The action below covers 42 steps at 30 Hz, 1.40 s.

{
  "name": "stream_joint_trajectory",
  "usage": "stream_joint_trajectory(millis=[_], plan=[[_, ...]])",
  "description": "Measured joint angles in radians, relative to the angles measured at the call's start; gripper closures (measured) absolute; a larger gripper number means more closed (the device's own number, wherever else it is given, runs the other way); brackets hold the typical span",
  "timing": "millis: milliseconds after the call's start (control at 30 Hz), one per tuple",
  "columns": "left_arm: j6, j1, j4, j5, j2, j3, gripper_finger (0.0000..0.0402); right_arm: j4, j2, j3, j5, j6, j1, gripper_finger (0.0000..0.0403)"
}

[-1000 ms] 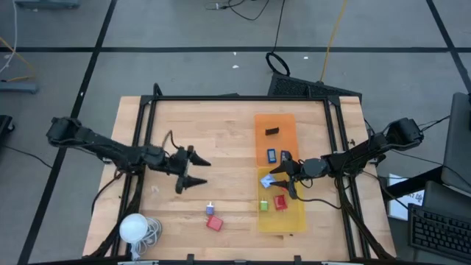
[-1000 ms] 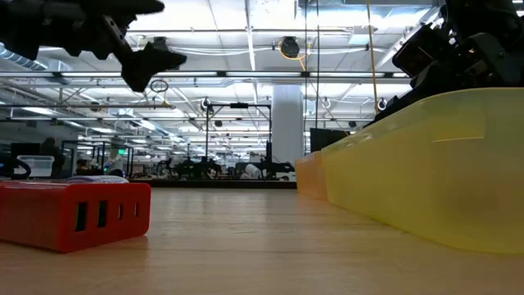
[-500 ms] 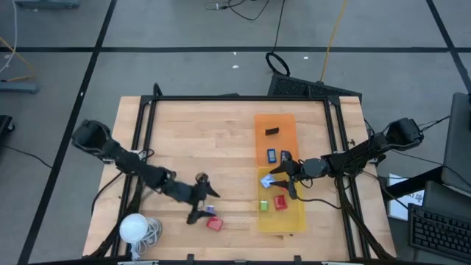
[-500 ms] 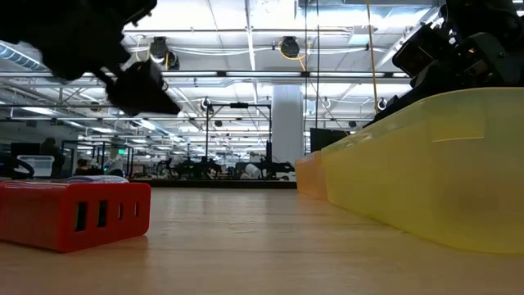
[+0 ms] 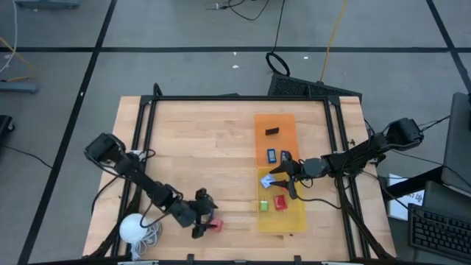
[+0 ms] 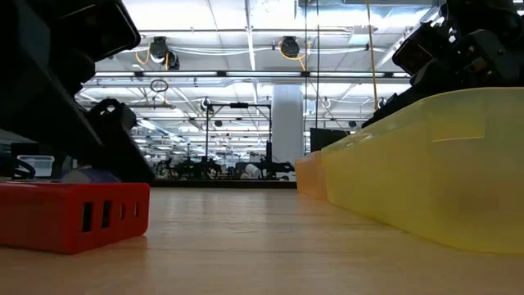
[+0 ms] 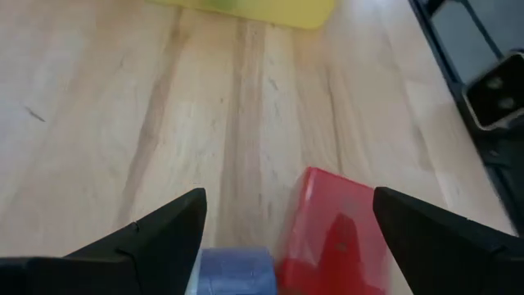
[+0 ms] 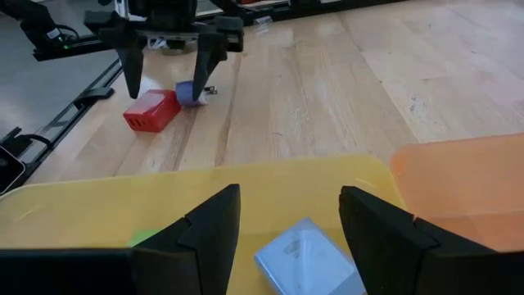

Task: Pick & Place Office items
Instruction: Put the red charger adapter into the yellow bin

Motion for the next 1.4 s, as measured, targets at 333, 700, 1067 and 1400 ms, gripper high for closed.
stream_joint_trajectory(millis=[333, 700, 1067, 1400], plan=[[-0.082, 0.014, -0.128, -0.148, 0.023, 0.001, 0.005, 0.004, 0.0, 0.0, 0.0, 0.0, 0.0, 0.0207], [-0.125, 0.073, -0.335, -0.353, -0.012, -0.002, 0.005, 0.01, 0.0, 0.0, 0.0, -0.004, 0.0, 0.021], [-0.634, 0.212, -0.768, -0.434, -0.119, -0.006, 0.005, 0.014, 0.0, -0.001, 0.0, -0.003, 0.0, 0.0213], [-0.788, 0.29, -0.864, -0.359, -0.19, -0.007, 0.005, 0.018, 0.0, -0.001, 0.0, -0.011, 0.0, 0.0214]])
